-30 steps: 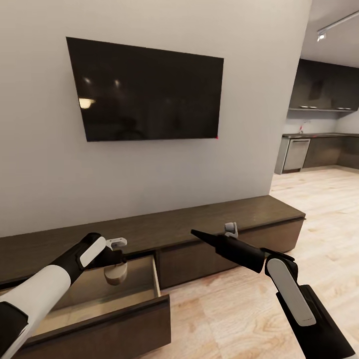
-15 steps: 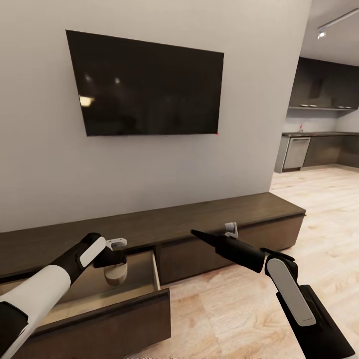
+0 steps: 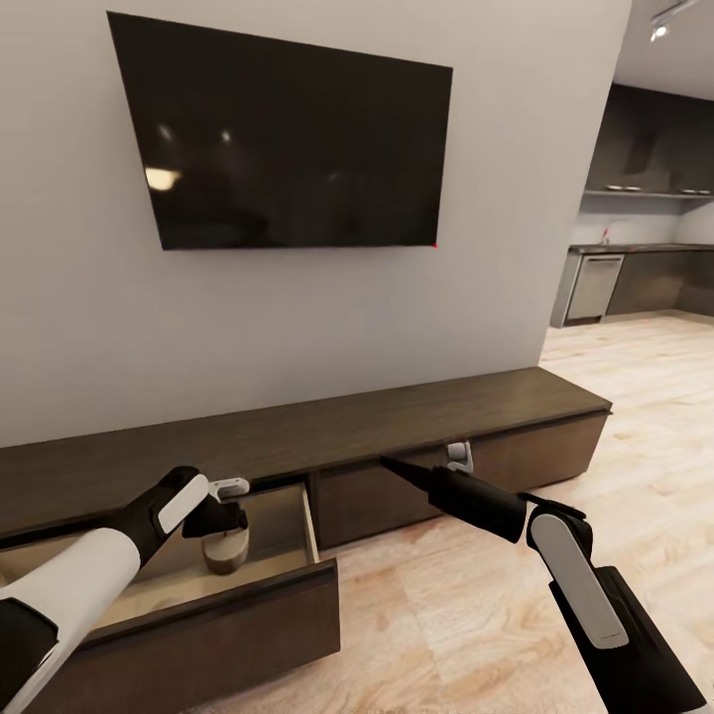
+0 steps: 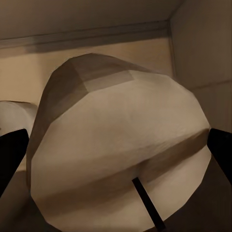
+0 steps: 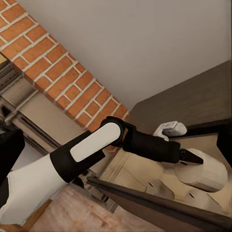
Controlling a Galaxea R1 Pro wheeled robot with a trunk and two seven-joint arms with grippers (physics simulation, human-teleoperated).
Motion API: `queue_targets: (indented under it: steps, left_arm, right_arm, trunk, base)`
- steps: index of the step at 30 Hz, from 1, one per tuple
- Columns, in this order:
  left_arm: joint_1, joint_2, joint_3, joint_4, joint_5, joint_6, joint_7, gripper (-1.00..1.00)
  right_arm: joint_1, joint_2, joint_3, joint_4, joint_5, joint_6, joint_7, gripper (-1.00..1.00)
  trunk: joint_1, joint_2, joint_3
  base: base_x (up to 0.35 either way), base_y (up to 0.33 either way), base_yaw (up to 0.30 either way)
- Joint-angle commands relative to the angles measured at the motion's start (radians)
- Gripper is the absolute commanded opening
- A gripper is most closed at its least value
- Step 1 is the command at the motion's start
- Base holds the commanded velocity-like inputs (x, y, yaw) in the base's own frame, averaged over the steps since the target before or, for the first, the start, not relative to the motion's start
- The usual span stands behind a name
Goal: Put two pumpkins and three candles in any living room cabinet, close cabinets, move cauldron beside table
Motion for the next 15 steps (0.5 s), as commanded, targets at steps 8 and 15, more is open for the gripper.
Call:
queue_targets:
  steps: [8,15]
  left_arm:
    - [-0.001,0.001,-0.008,-0.003,0.01,-0.01,0.01,-1.0]
    - [-0.001,0.001,-0.01,-0.005,0.01,-0.014,0.01,-1.0]
  right_arm:
    - [-0.001,0.0,0.0,0.0,-0.001,0.003,0.001,1.0]
    - [-0.001,0.0,0.0,0.0,0.0,0.003,-0.001,1.0]
  trunk:
    - [0.003,-0.002,-0.032]
    - [0.004,-0.003,-0.036]
  base:
    - [0.0,0.0,0.0]
    - [0.0,0.0,0.0]
